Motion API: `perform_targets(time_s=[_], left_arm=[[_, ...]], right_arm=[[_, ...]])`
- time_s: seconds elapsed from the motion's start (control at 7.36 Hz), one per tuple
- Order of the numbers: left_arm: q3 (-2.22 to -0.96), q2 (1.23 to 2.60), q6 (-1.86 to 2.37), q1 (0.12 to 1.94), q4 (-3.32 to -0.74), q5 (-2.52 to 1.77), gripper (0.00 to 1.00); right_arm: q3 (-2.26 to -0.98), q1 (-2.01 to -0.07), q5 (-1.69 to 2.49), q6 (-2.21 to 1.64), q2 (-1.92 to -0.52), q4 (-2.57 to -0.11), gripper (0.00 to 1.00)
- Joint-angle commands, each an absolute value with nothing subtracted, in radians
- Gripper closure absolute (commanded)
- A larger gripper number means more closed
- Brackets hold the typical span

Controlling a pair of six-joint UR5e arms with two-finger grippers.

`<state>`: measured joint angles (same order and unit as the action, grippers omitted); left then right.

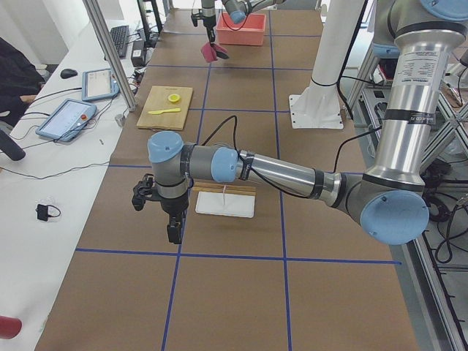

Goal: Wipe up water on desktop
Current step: 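Lift the cloth with the right gripper and move it over the pink bin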

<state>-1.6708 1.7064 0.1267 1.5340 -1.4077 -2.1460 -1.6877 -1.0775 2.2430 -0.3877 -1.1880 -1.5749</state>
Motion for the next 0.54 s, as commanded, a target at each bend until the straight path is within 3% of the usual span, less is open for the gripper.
perform_targets(time_s=[0.0, 0.14, 0.41], left_arm=[[-1.667, 1.706, 0.126, 1.535, -1.407, -2.146, 0.02], [-1.667, 1.706, 0.126, 1.536, -1.407, -2.146, 0.02], [-1.67, 1.706, 0.126, 1.539, -1.407, -2.146, 0.02]], right_arm=[[-1.883, -1.231, 2.322, -0.382, -1.213, -1.773, 1.0], [-2.016, -1.264, 2.319, -0.379, -1.233, -1.943, 1.0], [-2.117, -1.356, 2.316, -0.138, -1.375, -2.077, 1.0]])
